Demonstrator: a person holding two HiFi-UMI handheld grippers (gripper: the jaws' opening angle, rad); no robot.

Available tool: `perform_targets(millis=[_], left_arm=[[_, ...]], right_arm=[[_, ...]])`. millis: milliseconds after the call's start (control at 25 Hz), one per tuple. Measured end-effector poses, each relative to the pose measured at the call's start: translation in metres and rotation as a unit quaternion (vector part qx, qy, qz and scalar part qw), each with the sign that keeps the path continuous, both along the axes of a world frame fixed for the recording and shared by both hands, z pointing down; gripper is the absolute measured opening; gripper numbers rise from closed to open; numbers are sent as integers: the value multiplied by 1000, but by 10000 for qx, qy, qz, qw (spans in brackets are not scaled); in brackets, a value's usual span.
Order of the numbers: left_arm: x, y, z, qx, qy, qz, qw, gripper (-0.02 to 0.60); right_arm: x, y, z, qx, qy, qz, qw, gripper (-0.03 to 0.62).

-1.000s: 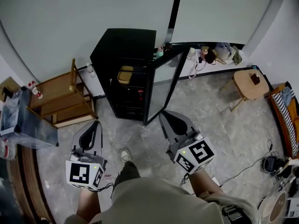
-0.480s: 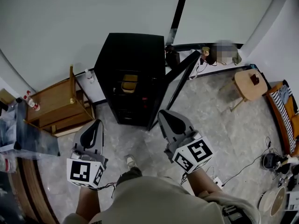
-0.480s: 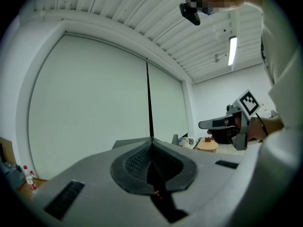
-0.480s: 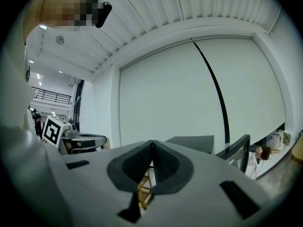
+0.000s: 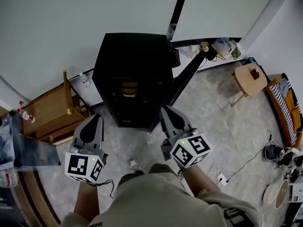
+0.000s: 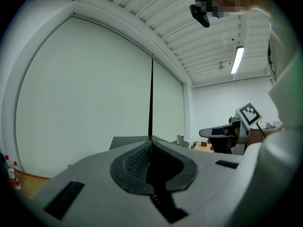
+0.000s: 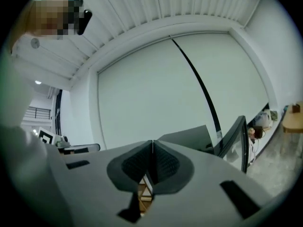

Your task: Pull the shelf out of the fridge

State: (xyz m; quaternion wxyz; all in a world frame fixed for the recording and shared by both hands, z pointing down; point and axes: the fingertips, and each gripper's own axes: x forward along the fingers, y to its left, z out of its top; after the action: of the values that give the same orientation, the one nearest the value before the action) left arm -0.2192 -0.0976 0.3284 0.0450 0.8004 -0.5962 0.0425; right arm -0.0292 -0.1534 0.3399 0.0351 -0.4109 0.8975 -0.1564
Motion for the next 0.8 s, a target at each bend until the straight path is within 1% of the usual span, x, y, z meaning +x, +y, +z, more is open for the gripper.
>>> perform_targets(millis=[120, 280, 320, 360, 400, 480, 560, 600, 720, 800], left_arm=[[-3, -21, 2, 57, 109, -3, 9999, 8], [-4, -48, 13, 179, 233, -119, 9995, 8], [-4, -55, 16, 205, 344, -141, 9991, 8], [-4, -62, 20, 211, 511, -153, 9984, 8], [-4, -69, 24, 199, 702, -166, 9972, 8], [-4, -82, 32, 155, 1040, -190, 9943, 16], [-2, -93, 40, 111, 1231, -152, 9922, 98], [0, -97, 44, 88, 1275, -126, 9917, 123], [-1, -112, 57, -10, 1416, -138, 9898, 166], [-6, -121, 66, -106, 1613, -206, 9866, 180]], right_arm=[[3, -21, 11, -360, -451, 235, 9981, -3], [3, -44, 22, -574, -954, 402, 9930, 5], [1, -50, 26, -634, -1068, 420, 9914, 27], [0, -57, 30, -704, -1162, 427, 9898, 59], [-3, -63, 34, -788, -1244, 426, 9882, 78], [-9, -75, 46, -969, -1369, 408, 9850, 90], [-14, -85, 59, -1126, -1422, 374, 9827, 102], [-17, -89, 65, -1212, -1435, 351, 9816, 107], [-27, -101, 81, -1452, -1474, 288, 9779, 120], [-34, -110, 90, -1533, -1535, 296, 9757, 126]])
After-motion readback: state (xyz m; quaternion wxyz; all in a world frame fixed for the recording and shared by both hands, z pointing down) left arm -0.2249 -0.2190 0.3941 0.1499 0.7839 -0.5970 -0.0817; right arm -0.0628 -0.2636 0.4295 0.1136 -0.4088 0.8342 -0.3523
